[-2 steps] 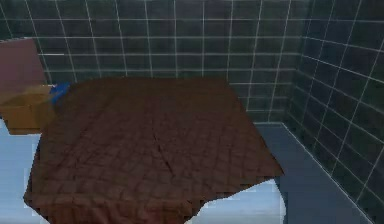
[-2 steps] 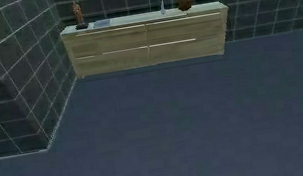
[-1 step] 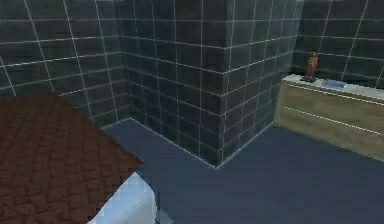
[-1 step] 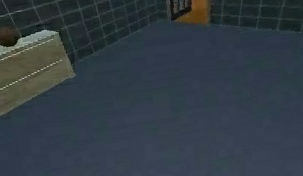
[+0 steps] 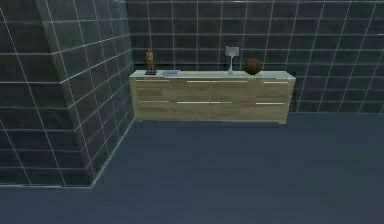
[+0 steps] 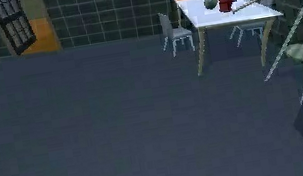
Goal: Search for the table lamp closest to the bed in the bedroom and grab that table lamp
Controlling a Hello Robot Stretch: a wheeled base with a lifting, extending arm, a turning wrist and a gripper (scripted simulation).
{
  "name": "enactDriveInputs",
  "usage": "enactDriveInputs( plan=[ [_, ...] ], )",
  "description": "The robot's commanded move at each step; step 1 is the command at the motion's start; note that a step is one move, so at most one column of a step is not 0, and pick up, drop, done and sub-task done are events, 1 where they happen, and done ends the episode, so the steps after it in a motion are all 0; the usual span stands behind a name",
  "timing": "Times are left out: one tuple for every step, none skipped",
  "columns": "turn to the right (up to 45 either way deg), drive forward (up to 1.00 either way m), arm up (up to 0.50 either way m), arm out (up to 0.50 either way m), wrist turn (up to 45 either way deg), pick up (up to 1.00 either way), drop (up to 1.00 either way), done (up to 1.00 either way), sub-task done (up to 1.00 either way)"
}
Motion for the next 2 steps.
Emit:
enactDriveInputs(
  plan=[
    [0.0, 1.00, 0.00, 0.00, 0.0, 0.00, 0.00, 0.00, 0.00],
    [3.0, 0.00, 0.00, 0.00, 0.0, 0.00, 0.00, 0.00, 0.00]
  ],
)
